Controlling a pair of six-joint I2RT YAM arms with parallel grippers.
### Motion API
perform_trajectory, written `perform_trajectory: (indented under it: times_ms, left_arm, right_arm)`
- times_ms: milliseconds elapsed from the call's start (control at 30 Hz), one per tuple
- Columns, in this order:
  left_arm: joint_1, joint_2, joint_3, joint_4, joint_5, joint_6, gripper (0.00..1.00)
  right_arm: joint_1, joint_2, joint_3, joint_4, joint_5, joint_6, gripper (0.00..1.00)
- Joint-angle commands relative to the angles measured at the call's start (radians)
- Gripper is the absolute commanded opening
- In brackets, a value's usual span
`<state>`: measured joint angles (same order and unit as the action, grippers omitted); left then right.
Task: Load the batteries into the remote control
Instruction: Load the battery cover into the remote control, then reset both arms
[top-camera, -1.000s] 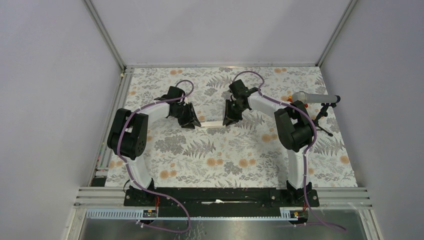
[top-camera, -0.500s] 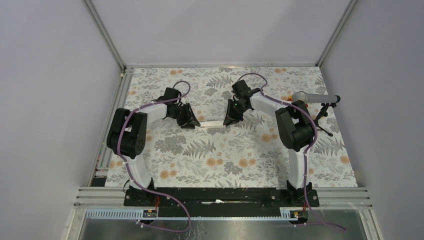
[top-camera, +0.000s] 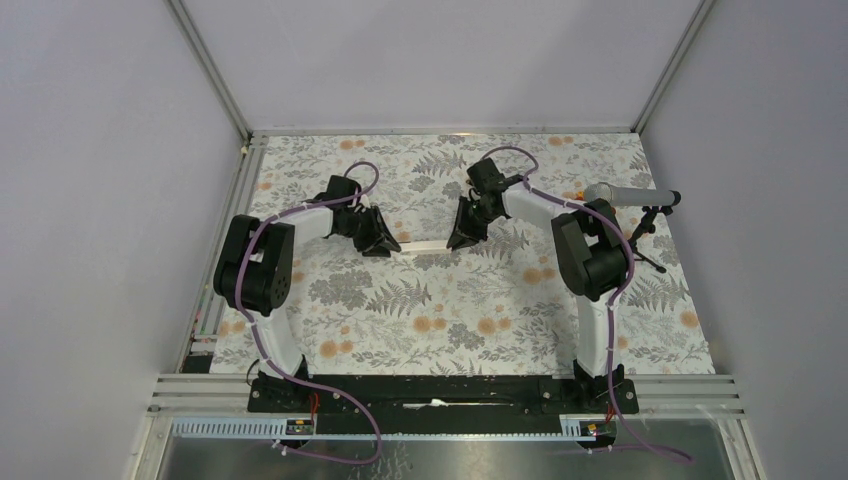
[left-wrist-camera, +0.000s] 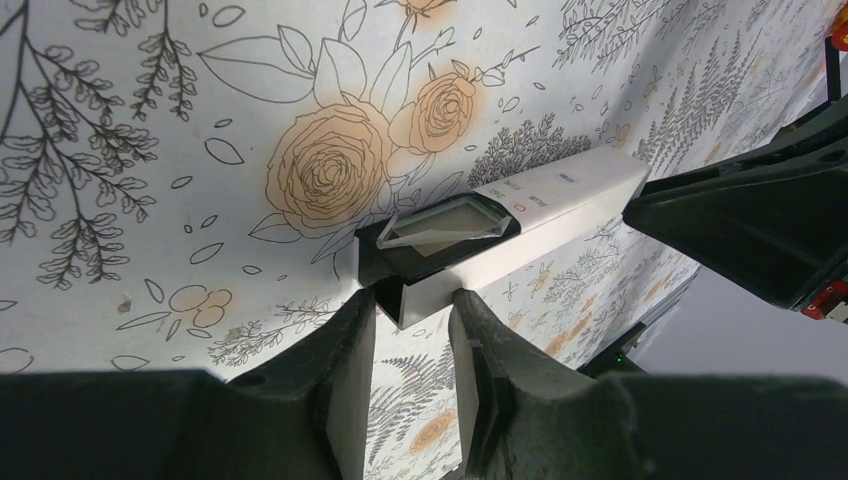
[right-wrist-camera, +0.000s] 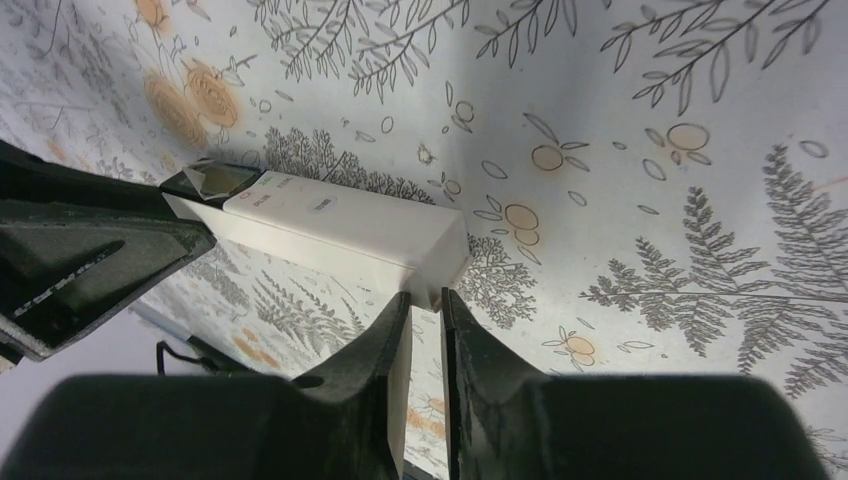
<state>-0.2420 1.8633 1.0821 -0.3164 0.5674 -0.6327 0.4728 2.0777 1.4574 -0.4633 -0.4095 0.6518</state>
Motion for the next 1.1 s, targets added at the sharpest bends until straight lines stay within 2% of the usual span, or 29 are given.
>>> perform_trajectory:
  times_ms: [0, 133, 333, 467, 600, 667, 700, 733, 767, 933, 1067]
  left_arm:
    - [-0.024, -0.006, 0.039, 0.04, -0.015, 0.004, 0.07]
    - [0.019, -0.071, 0.12, -0.058, -0.083, 0.067, 0.22]
    - [0.045, -0.104, 0.245, -0.172, -0.089, 0.139, 0.5]
    - [0.07, -0.147, 0.241, -0.185, -0.107, 0.148, 0.57]
    - [0.092, -0.198, 0.222, -0.219, -0.154, 0.175, 0.6]
    - [0.102, -0.239, 0.211, -0.237, -0.184, 0.186, 0.66]
    - [0.105, -0.266, 0.201, -0.242, -0.204, 0.191, 0.73]
    - [0.107, -0.3, 0.19, -0.245, -0.226, 0.194, 0.9]
    - [0.107, -0.35, 0.181, -0.248, -0.254, 0.196, 0.98]
    - [0.108, -0.541, 0.183, -0.311, -0.331, 0.184, 0.99]
    - [0.106, -0.703, 0.17, -0.347, -0.395, 0.17, 0.99]
  right_arm:
    - [0.069, 0.029, 0.059, 0.038, 0.081, -0.03, 0.24]
    - [0.061, 0.003, 0.139, -0.05, 0.209, -0.102, 0.33]
    - [0.058, -0.04, 0.183, -0.087, 0.268, -0.18, 0.47]
    - [0.059, -0.083, 0.162, -0.087, 0.293, -0.209, 0.53]
    - [0.059, -0.126, 0.144, -0.097, 0.31, -0.24, 0.54]
    - [0.059, -0.172, 0.132, -0.087, 0.312, -0.256, 0.55]
    - [0.059, -0.198, 0.12, -0.073, 0.307, -0.265, 0.55]
    - [0.061, -0.232, 0.105, -0.049, 0.297, -0.269, 0.56]
    - [0.062, -0.271, 0.08, -0.014, 0.28, -0.27, 0.57]
    - [0.079, -0.433, 0.027, 0.063, 0.184, -0.277, 0.65]
    - [0.108, -0.582, -0.04, 0.093, 0.181, -0.31, 0.72]
